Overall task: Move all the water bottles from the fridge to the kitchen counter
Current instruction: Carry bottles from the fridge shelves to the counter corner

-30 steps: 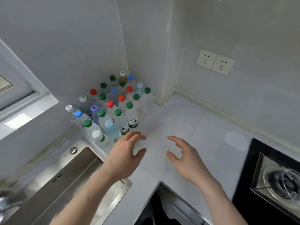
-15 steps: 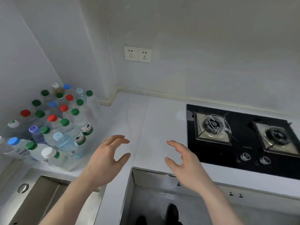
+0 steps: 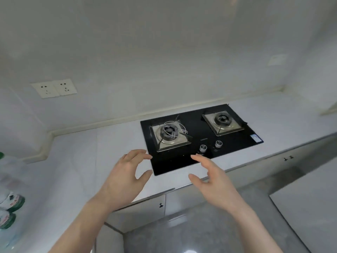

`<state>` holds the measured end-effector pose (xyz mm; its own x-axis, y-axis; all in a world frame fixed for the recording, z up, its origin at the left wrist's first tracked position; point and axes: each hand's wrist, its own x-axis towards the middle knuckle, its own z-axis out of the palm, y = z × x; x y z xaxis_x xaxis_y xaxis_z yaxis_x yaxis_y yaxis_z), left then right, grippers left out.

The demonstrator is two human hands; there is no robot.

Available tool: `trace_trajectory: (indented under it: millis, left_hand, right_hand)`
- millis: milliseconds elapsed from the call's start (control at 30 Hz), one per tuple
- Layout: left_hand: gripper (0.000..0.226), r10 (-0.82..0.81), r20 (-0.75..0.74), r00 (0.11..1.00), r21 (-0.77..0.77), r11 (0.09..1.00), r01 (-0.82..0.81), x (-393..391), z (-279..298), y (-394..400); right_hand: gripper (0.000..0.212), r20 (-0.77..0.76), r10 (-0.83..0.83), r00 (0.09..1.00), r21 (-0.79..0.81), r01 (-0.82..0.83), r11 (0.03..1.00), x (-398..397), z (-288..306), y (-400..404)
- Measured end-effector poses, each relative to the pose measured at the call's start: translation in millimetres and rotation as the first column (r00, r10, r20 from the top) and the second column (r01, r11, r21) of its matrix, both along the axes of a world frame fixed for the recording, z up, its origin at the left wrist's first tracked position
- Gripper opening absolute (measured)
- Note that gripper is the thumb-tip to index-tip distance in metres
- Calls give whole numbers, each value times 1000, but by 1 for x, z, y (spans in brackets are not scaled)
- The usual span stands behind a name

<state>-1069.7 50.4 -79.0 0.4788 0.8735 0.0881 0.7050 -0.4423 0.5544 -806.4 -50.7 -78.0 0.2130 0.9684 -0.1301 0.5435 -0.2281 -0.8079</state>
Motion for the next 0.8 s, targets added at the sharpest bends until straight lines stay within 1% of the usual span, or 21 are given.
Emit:
trace_trajectory:
  millis: [133, 300, 467, 633, 800]
  left_hand:
    - [38, -166, 19, 986, 43, 985, 165, 92, 12, -5]
    - [38, -339, -15, 941, 99, 936, 338, 214, 27, -32]
    - [40, -461, -24, 887, 122, 879, 461, 326, 35, -69]
    - [41, -593, -20, 805, 134, 796, 590, 425, 36, -107]
    - [40, -695, -36, 718, 133, 709, 693, 506, 38, -137]
  right_hand:
    - [54, -18, -137, 990, 34, 137, 990, 72, 7, -39]
    - [56, 34, -297, 954, 60, 295, 954, 169, 13, -101]
    - [56, 82, -418, 905, 89, 411, 907, 262, 19, -162]
    - [56, 107, -536, 837, 108, 526, 843, 336, 25, -224]
    - [57, 125, -637, 761, 126, 625, 771, 388, 34, -275]
